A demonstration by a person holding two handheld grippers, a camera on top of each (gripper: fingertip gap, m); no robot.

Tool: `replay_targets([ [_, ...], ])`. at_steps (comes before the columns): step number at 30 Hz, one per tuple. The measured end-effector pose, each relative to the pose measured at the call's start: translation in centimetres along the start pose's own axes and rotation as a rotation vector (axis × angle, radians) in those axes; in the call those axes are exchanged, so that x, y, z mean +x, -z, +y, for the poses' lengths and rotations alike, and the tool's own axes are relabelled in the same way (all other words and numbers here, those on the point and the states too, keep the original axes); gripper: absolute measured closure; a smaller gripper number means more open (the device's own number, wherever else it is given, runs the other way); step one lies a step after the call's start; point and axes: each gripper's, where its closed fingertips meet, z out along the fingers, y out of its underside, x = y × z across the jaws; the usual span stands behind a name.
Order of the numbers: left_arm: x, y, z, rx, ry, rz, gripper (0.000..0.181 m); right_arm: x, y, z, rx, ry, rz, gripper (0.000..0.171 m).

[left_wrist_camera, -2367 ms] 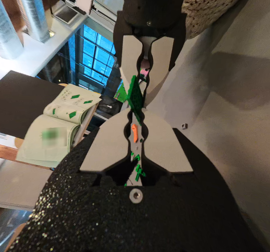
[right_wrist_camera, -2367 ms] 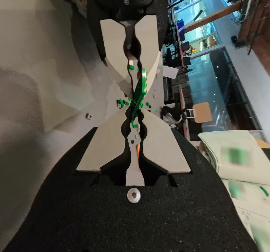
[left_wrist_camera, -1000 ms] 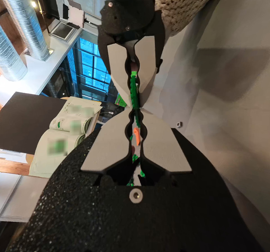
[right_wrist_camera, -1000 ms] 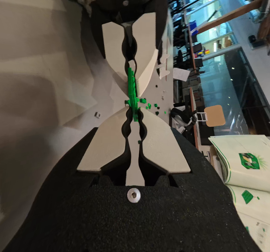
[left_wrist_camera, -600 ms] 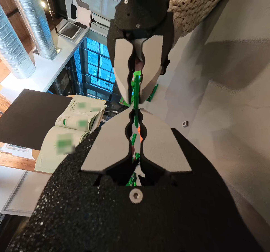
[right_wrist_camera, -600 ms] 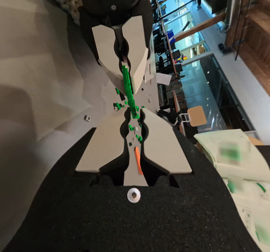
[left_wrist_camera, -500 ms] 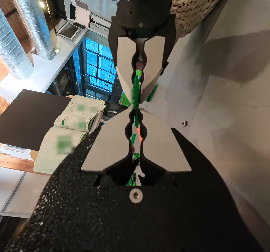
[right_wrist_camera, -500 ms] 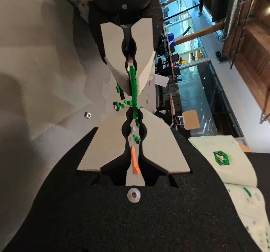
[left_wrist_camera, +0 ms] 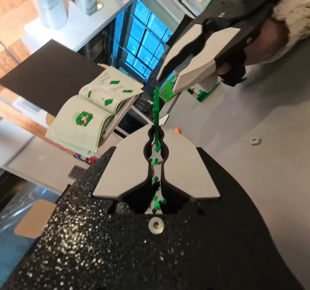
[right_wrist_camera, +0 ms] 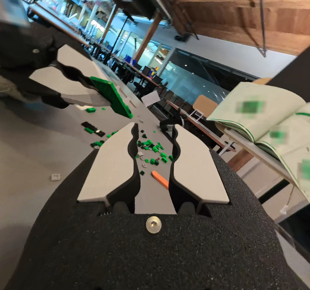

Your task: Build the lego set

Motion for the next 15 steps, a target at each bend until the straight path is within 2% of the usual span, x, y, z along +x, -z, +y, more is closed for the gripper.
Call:
replay_targets([
  [5,-1.8,-0.1,1.2,-0.054,0.099,-0.096,0.177,1.0,-0.4,0.8,0.006,-0.144,0.022,0.133],
  [11,-1.2,-2.6,2.2,-0.179,-0.046,-0.131,0.177,1.3,-0.2,0.6,0.021,-0.145,0.033,0.137],
  [15,-2.3,-4.6,2.5,-0.22,-0.056,-0.233,0.177,1.6,-0.1,0.5,0.028,-0.151,0.043,0.137],
])
